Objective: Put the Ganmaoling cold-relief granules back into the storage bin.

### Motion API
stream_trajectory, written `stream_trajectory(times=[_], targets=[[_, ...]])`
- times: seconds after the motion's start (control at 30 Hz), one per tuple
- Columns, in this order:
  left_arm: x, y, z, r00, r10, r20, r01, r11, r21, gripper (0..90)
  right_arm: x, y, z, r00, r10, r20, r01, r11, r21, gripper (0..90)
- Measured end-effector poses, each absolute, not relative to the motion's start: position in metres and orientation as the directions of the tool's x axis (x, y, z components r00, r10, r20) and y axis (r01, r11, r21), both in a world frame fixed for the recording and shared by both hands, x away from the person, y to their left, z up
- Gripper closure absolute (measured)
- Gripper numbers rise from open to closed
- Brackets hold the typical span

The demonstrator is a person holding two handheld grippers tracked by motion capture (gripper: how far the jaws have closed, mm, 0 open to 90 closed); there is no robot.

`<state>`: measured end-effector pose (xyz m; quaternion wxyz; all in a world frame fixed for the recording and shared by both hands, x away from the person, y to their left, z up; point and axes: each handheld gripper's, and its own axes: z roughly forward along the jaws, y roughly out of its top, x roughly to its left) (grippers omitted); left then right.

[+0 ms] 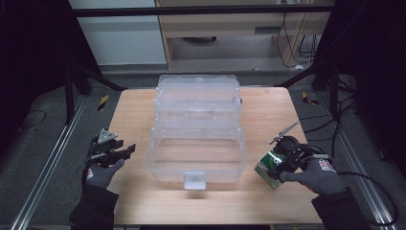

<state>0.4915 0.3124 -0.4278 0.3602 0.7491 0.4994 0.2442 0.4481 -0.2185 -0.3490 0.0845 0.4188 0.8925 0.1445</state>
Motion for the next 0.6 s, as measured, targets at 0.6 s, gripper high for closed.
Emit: stream_trajectory(times=[0.6], targets=[[0.491, 0.313, -0.428, 0.381, 0.925, 0.005, 0.573, -0.24, 0.784, 43.6, 0.462, -0.212, -0.315, -0.665, 0.745, -0.057, 0.683, 0.637, 0.358, 17.6]])
